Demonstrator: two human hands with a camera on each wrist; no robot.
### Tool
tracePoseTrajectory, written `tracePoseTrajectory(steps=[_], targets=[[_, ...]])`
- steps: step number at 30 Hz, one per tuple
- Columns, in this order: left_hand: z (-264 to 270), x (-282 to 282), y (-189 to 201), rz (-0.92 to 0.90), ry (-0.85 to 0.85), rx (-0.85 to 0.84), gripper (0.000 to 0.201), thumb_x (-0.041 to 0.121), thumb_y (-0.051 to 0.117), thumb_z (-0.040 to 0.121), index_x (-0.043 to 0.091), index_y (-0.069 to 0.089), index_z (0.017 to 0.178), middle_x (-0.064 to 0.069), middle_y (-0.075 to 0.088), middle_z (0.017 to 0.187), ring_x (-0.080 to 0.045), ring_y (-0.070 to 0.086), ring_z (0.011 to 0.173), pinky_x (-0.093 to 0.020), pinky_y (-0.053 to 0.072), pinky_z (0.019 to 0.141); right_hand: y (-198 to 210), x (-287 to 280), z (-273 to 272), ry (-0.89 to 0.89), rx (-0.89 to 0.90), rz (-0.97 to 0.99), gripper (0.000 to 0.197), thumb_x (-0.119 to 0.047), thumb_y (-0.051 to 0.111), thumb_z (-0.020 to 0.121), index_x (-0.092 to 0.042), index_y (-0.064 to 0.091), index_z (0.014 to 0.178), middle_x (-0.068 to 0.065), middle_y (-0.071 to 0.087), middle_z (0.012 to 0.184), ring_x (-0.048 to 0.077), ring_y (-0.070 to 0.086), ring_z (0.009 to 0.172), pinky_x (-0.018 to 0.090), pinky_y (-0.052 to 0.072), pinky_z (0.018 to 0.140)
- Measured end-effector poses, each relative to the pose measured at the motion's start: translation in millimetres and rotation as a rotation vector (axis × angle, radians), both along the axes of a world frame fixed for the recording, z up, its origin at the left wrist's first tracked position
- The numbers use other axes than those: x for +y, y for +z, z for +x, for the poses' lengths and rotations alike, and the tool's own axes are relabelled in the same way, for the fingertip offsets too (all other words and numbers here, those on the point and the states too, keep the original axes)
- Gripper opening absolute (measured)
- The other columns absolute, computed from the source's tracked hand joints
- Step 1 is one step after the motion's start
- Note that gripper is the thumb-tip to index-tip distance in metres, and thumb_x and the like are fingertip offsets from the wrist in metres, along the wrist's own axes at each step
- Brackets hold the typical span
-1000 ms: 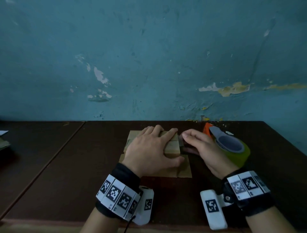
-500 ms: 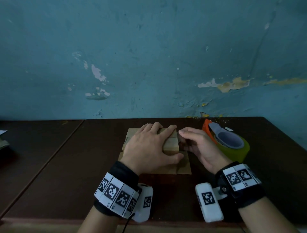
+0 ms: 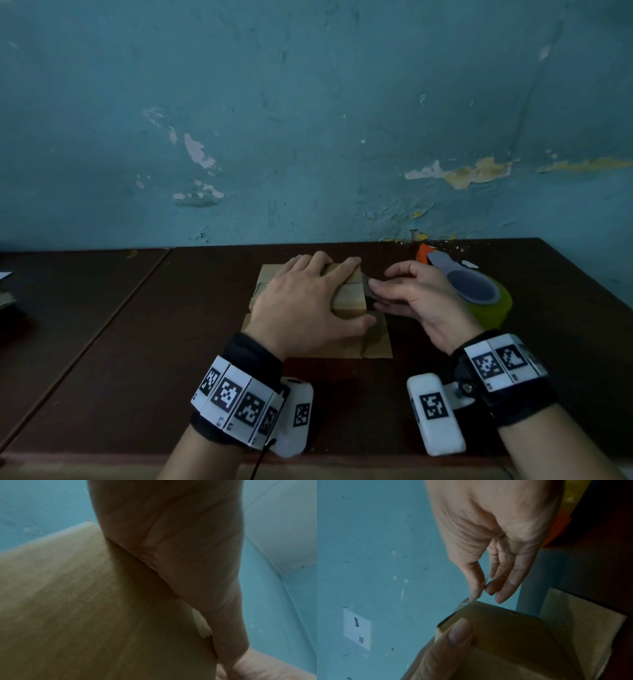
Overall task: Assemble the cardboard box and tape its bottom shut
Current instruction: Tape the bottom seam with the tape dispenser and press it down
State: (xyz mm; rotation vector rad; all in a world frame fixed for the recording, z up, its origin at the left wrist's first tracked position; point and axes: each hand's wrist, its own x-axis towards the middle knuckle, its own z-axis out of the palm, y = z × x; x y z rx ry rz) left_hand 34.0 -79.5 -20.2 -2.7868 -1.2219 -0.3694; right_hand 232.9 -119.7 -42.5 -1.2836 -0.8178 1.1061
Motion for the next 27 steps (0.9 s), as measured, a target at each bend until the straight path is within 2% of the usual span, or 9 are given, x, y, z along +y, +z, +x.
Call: tracePoseTrajectory(steps=[4,8,11,13,15,17,19,27], targets=[[0,0,1,0.0,0.0,0.0,0.091,0.087,0.04,0.082,0.043,0.019,0.158,0.006,0.046,0.14,-0.016,0.042,0.132,-0.032,0.028,0.114,-1,0,0,-0.012,0.027,0.011,0.044,0.004,0.082,0.074,0.0,0.06,0.112,0.016,0.078,0.089,0.026,0.078,0.087,0.032,0.063,0.072],[-1,0,1,0.002,0.0,-0.003,0.09,0.087,0.04,0.082,0.044,0.018,0.158,0.007,0.046,0.14,-0.016,0.043,0.131,-0.031,0.029,0.114,-1,-1,2,-0.043,0.028,0.026,0.036,0.009,0.073,0.082,0.0,0.06,0.114,0.02,0.073,0.101,0.028,0.075,0.094,0.033,0.061,0.078],[-1,-1,2,0.002,0.001,0.003,0.091,0.087,0.04,0.081,0.044,0.018,0.158,0.006,0.046,0.14,-0.016,0.043,0.131,-0.031,0.028,0.114,-2,-3,3,-0.041,-0.038,0.021,0.033,0.01,0.069,0.085,-0.004,0.06,0.112,0.022,0.071,0.107,0.032,0.071,0.103,0.037,0.06,0.084],[-1,-1,2,-0.002,-0.001,0.006,0.091,0.087,0.039,0.082,0.043,0.017,0.158,0.005,0.046,0.14,-0.016,0.042,0.131,-0.031,0.028,0.113,-3,-3,2,-0.048,-0.079,0.018,0.032,0.01,0.07,0.085,-0.004,0.061,0.111,0.023,0.071,0.107,0.032,0.071,0.103,0.042,0.06,0.088],[-1,-1,2,-0.006,-0.002,0.005,0.091,0.087,0.04,0.082,0.043,0.017,0.158,0.005,0.046,0.141,-0.016,0.042,0.132,-0.031,0.029,0.113,-5,-3,0,-0.066,-0.13,0.021,0.03,0.008,0.072,0.085,-0.005,0.061,0.109,0.019,0.072,0.101,0.029,0.071,0.099,0.04,0.06,0.085],[-1,0,2,-0.003,-0.001,0.004,0.091,0.087,0.039,0.082,0.043,0.017,0.158,0.005,0.046,0.141,-0.016,0.042,0.132,-0.032,0.029,0.114,-8,-2,-1,-0.085,-0.167,0.031,0.029,0.008,0.073,0.084,-0.007,0.061,0.106,0.013,0.072,0.094,0.024,0.07,0.092,0.031,0.058,0.074],[-1,0,2,-0.003,-0.001,0.007,0.091,0.087,0.038,0.082,0.043,0.017,0.158,0.005,0.046,0.142,-0.016,0.042,0.133,-0.032,0.028,0.114,-10,-2,-3,-0.099,-0.192,0.034,0.028,0.006,0.073,0.085,-0.008,0.062,0.107,0.011,0.072,0.094,0.02,0.07,0.089,0.024,0.054,0.069],[-1,1,0,-0.011,-0.002,0.001,0.091,0.088,0.039,0.081,0.043,0.018,0.158,0.005,0.047,0.14,-0.017,0.043,0.132,-0.032,0.028,0.114,-25,0,-19,-0.153,-0.231,0.047,0.024,0.0,0.072,0.089,-0.008,0.062,0.109,0.008,0.068,0.096,0.012,0.064,0.087,0.019,0.049,0.067]])
